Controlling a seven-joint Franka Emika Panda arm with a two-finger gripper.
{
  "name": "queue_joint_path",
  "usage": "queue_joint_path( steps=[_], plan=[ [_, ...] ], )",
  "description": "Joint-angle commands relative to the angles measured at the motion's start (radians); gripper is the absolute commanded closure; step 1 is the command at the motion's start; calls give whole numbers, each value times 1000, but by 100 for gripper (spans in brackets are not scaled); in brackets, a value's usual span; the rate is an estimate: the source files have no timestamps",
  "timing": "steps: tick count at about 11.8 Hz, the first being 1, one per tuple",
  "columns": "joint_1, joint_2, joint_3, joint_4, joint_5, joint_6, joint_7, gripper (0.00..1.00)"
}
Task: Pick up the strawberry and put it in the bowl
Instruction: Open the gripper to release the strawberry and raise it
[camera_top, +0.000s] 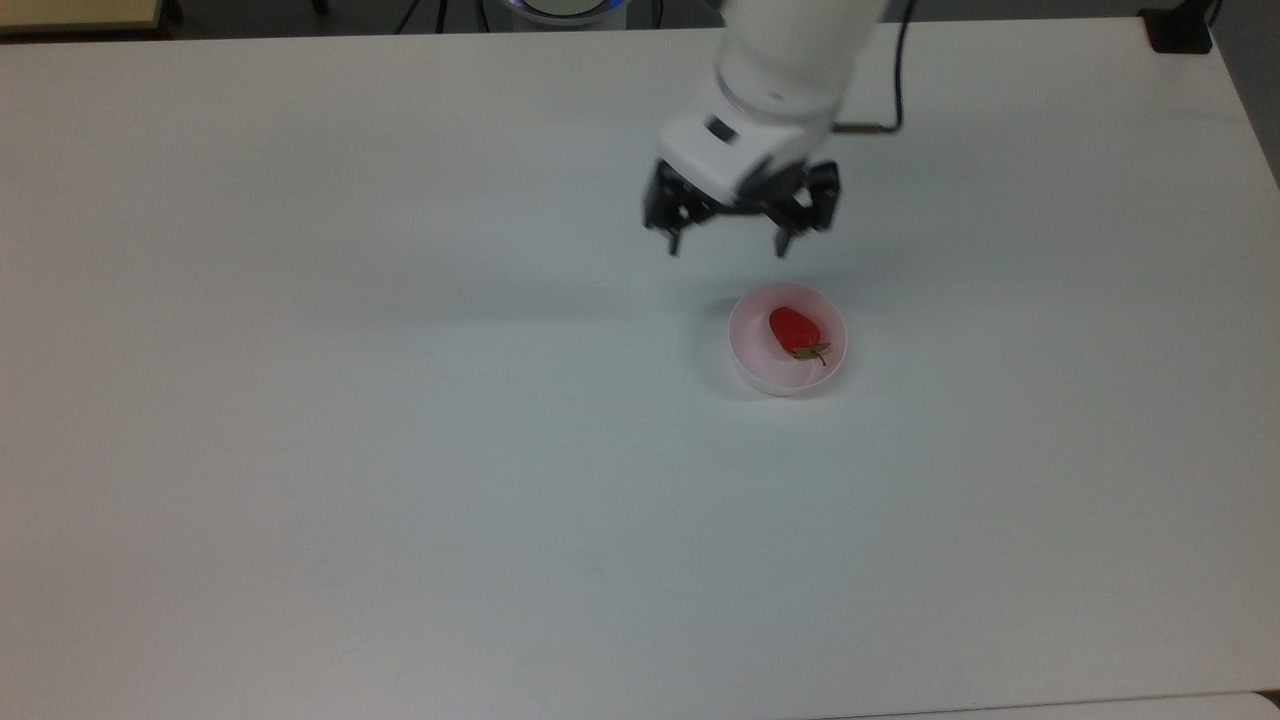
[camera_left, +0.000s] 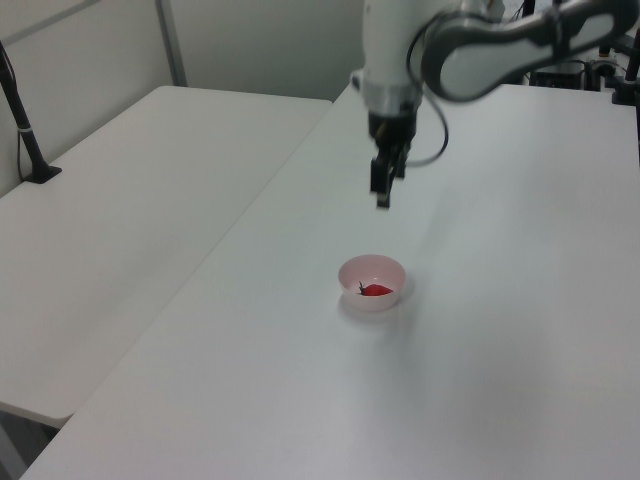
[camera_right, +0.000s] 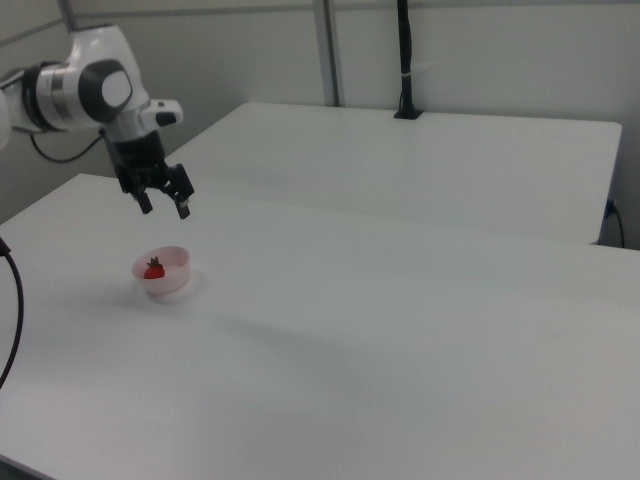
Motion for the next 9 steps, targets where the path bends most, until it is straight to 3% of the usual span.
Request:
queue_joint_path(
  steps=[1, 3, 6, 9],
  plan=[
    [-103, -141, -3, -38, -6, -133, -36, 0],
    [-172, -208, -3, -64, -7, -155, -61, 0],
    [-277, -287, 13, -93, -1, -218, -203, 0],
    [-355, -308, 69, -90, 0, -255, -201, 0]
  ],
)
